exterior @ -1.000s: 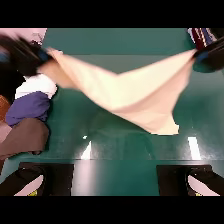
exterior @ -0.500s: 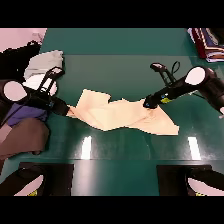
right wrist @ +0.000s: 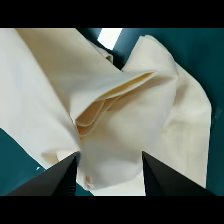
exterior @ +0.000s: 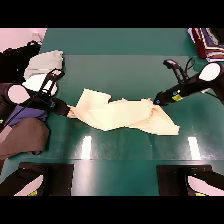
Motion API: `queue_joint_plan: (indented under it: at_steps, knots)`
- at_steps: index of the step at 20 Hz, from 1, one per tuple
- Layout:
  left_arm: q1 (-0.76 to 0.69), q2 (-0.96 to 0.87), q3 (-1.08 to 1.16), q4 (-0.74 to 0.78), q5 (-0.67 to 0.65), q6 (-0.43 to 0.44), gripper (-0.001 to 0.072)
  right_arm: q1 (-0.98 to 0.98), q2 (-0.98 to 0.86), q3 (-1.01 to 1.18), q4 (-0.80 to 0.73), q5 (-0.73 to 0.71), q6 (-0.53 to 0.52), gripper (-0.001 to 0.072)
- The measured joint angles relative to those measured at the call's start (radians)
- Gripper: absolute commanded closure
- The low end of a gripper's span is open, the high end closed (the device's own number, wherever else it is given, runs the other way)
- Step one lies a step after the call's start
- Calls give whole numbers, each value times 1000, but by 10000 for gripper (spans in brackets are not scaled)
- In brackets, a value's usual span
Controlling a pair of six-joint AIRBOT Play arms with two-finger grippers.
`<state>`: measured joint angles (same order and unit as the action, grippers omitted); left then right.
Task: Fold the shirts.
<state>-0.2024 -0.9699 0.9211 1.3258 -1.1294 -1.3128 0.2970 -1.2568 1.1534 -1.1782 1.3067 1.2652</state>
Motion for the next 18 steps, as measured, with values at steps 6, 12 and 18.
queue_joint_plan:
  at_steps: [6, 12, 18]
  knots:
    - [0, 0, -1, -1, 18, -21, 682, -11, 5, -121, 0, -78, -29, 251]
    - [0, 0, -1, -2, 24, -33, 682, -11, -56, -163, 1, -79, -34, 251]
    - [0, 0, -1, -2, 26, -47, 682, -11, -108, -169, 2, -83, -34, 666]
